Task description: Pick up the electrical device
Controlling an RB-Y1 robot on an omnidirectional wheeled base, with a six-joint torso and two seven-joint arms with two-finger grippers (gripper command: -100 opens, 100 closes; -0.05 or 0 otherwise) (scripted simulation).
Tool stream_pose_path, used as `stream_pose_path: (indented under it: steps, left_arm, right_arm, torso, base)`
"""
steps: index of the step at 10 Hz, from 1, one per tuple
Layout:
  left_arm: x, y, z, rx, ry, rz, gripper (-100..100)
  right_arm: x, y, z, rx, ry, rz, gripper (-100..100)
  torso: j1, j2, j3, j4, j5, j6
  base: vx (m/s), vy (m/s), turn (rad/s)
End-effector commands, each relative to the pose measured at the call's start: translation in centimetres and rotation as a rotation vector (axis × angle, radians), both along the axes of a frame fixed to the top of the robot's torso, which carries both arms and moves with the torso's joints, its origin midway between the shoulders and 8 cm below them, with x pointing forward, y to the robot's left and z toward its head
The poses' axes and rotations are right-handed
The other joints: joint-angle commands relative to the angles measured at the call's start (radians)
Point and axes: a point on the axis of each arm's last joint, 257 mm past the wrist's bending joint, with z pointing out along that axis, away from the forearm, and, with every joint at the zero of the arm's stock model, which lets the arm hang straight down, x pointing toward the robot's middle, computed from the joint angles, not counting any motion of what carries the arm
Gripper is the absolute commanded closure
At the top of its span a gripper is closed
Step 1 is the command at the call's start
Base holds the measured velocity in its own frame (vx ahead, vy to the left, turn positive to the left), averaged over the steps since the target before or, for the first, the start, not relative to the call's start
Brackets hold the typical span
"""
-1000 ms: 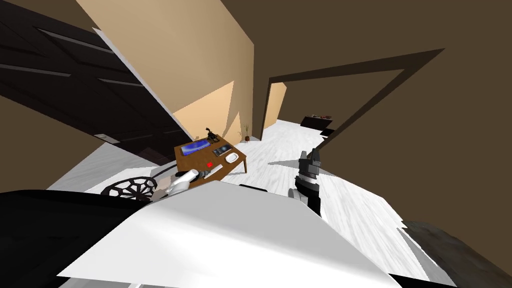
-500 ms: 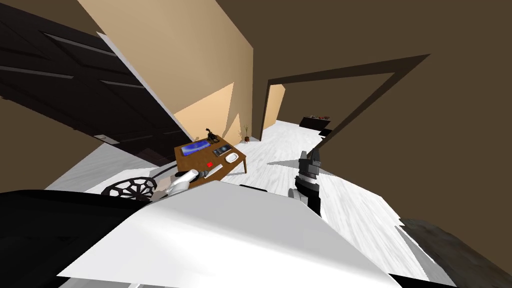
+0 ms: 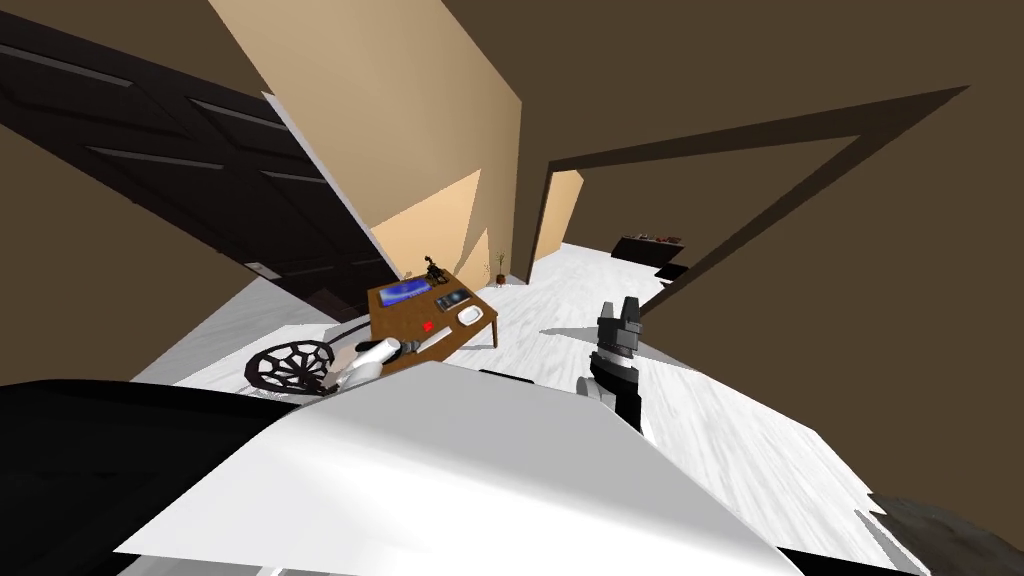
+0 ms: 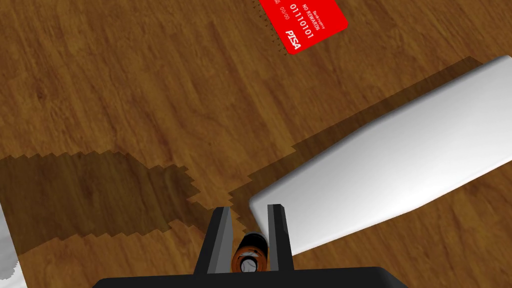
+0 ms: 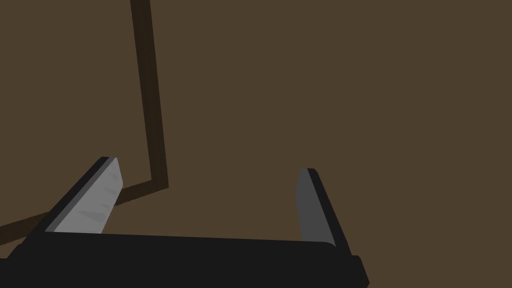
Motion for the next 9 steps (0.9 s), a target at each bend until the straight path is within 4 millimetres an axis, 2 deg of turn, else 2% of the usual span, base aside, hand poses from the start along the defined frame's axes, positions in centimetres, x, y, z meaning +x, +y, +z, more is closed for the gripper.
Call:
stream_pose_path:
  steps: [1,2,5,6,8,9]
  left_arm:
    - [0.9,-1.5,0.0,-0.006,0.005,-0.042,100]
    - [1.1,-1.4,0.3,-0.001,0.000,-0.043,100]
    - [3.0,-5.2,0.4,-0.010,0.010,-0.151,100]
    - [3.4,-5.0,0.8,-0.002,0.002,-0.154,100]
    - [4.9,-7.6,1.3,-0.002,-0.001,-0.226,100]
    - [4.9,-7.6,1.3,-0.002,-0.001,-0.226,100]
  right_arm:
    - [0.0,0.0,0.0,0.000,0.000,0.000,0]
    - [0.0,0.0,0.0,0.000,0.000,0.000,0]
    - [0.0,0.0,0.0,0.000,0.000,0.000,0]
    - [0.0,0.0,0.0,0.000,0.000,0.000,0]
    - [0.0,0.0,0.0,0.000,0.000,0.000,0]
    - [0.0,0.0,0.0,0.000,0.000,0.000,0]
  torso:
    - [0.000,0.000,0.000,0.000,0.000,0.000]
    - [0.000,0.000,0.000,0.000,0.000,-0.001]
    - [-0.001,-0.001,-0.001,-0.001,0.000,-0.002]
    - [0.000,-0.003,-0.002,-0.001,0.000,-0.001]
    - [-0.001,-0.001,-0.001,0.000,0.000,0.000]
    - [0.000,-0.002,-0.001,-0.001,0.000,-0.001]
  base:
    - [0.062,0.012,0.219]
    - [0.053,0.002,0.135]
    - [0.095,0.010,0.351]
    - [0.079,-0.003,0.079]
    - [0.087,0.007,0.281]
    - [0.071,-0.012,0.174]
